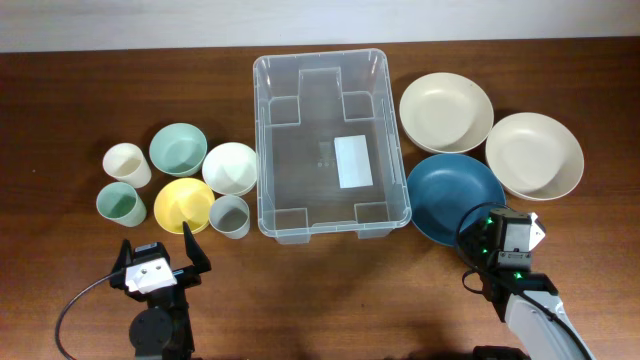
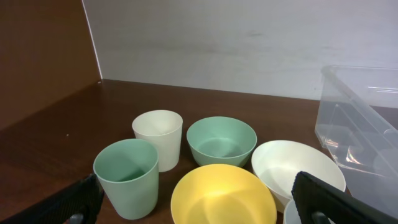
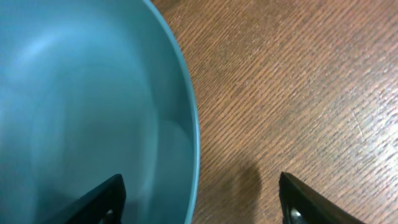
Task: Pack container
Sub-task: 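Lower the right gripper and pinch the teal plate's rim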
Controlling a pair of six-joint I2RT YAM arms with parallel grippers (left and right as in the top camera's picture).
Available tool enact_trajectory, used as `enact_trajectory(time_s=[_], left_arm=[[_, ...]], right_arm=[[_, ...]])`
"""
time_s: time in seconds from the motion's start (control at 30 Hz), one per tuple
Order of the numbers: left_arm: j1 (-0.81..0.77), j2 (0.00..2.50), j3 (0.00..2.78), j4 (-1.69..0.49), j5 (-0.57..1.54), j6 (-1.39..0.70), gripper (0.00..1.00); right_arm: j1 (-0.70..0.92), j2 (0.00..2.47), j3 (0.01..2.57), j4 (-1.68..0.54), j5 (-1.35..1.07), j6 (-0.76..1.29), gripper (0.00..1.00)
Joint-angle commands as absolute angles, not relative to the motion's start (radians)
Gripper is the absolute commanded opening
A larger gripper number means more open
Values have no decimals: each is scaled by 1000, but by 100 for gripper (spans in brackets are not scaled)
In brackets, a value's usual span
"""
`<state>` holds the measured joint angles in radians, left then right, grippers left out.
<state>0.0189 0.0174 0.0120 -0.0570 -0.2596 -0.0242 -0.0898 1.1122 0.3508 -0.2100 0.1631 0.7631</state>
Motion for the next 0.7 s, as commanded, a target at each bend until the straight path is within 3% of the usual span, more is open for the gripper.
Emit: enact_trajectory(time_s=[0.0,0.67], left_arm=[[15,14,10,-61,-266,-34,99],[15,14,10,-61,-267,-34,99]], right_arm=[[-86,1126,373,-208,162,768,68],[-87,1135,373,-175,170,768,47]])
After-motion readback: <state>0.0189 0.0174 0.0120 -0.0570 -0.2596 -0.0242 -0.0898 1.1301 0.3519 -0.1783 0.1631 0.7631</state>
